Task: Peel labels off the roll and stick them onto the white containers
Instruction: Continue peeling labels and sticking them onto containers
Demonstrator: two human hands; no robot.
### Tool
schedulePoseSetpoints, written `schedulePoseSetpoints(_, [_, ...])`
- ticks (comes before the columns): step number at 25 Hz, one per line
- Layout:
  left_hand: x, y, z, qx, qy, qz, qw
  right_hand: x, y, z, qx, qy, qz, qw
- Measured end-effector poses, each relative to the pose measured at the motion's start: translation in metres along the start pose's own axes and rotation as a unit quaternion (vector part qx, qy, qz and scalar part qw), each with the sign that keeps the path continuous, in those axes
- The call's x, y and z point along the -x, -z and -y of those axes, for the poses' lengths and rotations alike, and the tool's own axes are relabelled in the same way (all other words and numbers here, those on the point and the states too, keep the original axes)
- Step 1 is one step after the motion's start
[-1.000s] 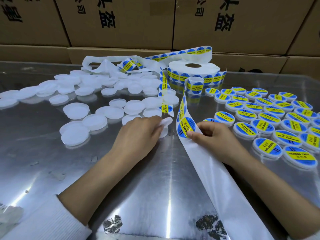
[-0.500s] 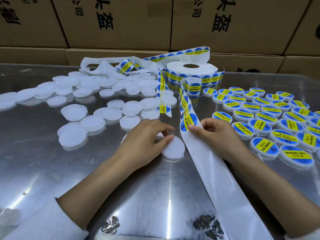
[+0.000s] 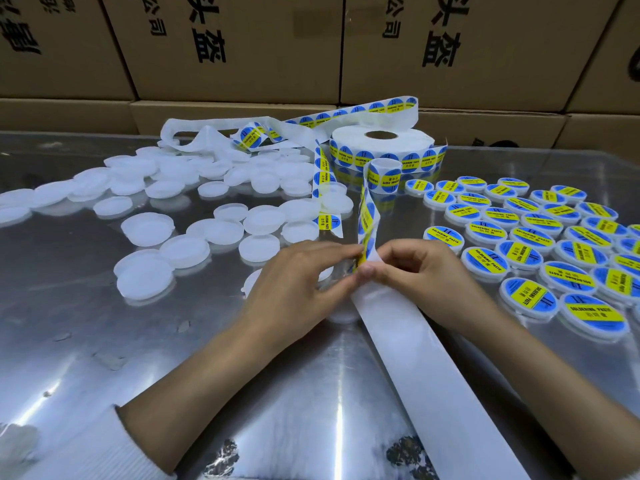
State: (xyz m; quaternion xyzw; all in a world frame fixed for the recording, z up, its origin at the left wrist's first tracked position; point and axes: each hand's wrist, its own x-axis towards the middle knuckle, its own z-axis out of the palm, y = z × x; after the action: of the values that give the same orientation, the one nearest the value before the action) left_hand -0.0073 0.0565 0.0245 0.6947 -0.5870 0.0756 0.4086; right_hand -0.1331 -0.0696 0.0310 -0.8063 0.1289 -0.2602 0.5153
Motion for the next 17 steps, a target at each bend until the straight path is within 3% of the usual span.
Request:
schedulePoseSetpoints(9, [0.000, 0.002, 0.001, 0.020, 0.005, -0.005, 1.000, -0.001, 0.006, -0.006, 0.045, 0.034, 0.037, 0.998])
schedulePoseSetpoints(13, [-0.001, 0.000, 0.001, 0.061, 0.011, -0.047, 0.997, -0.001, 0.009, -0.004, 0.107, 0.017, 0.021, 0.994])
schedulePoseSetpoints(17, [-0.003, 0.006, 0.002, 0.122, 0.070, -0.114, 0.983, -0.002, 0.020, -0.006, 0.227, -0.015, -0.024, 0.974])
